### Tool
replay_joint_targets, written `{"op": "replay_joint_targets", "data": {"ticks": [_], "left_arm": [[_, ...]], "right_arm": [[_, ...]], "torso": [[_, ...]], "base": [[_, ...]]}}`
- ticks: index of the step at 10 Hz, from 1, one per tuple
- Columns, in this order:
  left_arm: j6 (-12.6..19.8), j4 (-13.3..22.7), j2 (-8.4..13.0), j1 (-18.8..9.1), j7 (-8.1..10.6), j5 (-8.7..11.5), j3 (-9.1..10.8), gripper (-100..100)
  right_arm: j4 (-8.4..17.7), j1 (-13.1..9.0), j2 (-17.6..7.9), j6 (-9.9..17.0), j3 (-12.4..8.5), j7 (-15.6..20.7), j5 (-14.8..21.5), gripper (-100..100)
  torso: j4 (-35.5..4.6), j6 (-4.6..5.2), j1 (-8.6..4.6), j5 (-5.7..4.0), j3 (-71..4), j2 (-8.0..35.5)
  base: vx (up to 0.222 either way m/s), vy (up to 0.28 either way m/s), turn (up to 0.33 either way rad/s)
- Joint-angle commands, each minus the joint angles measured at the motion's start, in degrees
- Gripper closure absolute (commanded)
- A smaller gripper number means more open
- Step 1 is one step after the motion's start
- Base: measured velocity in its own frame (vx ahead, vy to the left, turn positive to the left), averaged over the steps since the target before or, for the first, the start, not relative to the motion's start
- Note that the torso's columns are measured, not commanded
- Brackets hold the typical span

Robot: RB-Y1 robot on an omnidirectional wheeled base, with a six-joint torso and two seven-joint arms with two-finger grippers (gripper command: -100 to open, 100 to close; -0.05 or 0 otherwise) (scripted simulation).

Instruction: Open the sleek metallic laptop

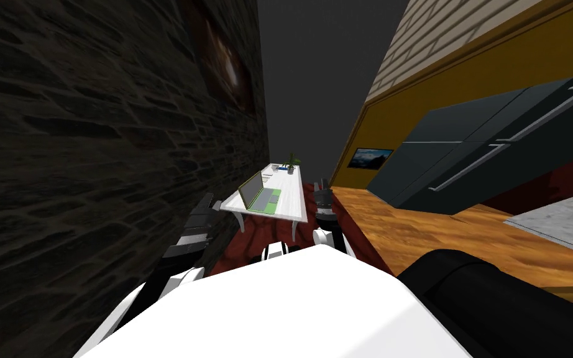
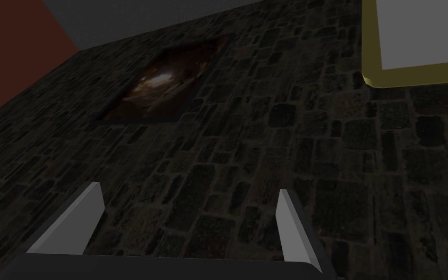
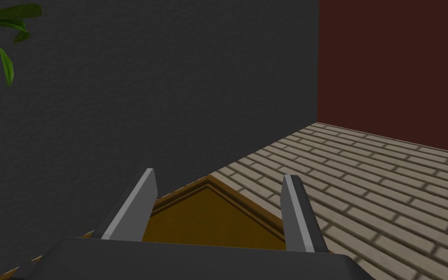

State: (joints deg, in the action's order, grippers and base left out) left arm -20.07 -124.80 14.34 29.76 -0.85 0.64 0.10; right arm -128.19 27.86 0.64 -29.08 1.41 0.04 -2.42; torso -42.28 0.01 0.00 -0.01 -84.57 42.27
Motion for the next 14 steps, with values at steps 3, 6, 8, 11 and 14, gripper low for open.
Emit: {"op": "replay_joint_targets", "data": {"ticks": [3, 6, 8, 11, 14], "left_arm": [[4.0, 1.4, 5.9, -0.6, -0.17, -2.7, -1.23, -100], [5.6, 1.9, 8.8, -0.8, -0.23, -3.8, -1.72, -100], [6.8, 2.3, 11.0, -1.0, -0.27, -4.6, -2.08, -100], [8.6, 2.9, 14.5, -1.3, -0.35, -5.8, -2.66, -100], [10.7, 3.7, 17.8, -1.6, -0.43, -7.2, -3.3, -100]], "right_arm": [[0.0, 0.0, 0.0, 0.0, 0.0, 0.0, 0.0, 0], [0.0, 0.0, 0.0, 0.0, 0.0, 0.0, 0.0, 0], [0.0, 0.0, 0.0, 0.0, 0.0, 0.0, 0.0, 0], [0.0, 0.0, 0.0, 0.0, 0.0, 0.0, 0.0, 0], [0.0, 0.0, 0.0, 0.0, 0.0, 0.0, 0.0, 0]], "torso": [[0.0, -0.02, -0.04, -0.01, 0.1, 0.1], [0.0, -0.01, -0.03, 0.0, 0.0, 0.0], [0.0, -0.01, -0.01, 0.01, 0.0, 0.0], [0.0, -0.01, 0.0, 0.01, 0.0, 0.0], [0.0, -0.01, 0.02, 0.01, 0.0, 0.0]], "base": [[0.054, 0.053, -0.14], [0.043, 0.045, -0.094], [0.041, 0.044, -0.083], [0.042, 0.046, -0.099], [0.045, 0.054, -0.116]]}}
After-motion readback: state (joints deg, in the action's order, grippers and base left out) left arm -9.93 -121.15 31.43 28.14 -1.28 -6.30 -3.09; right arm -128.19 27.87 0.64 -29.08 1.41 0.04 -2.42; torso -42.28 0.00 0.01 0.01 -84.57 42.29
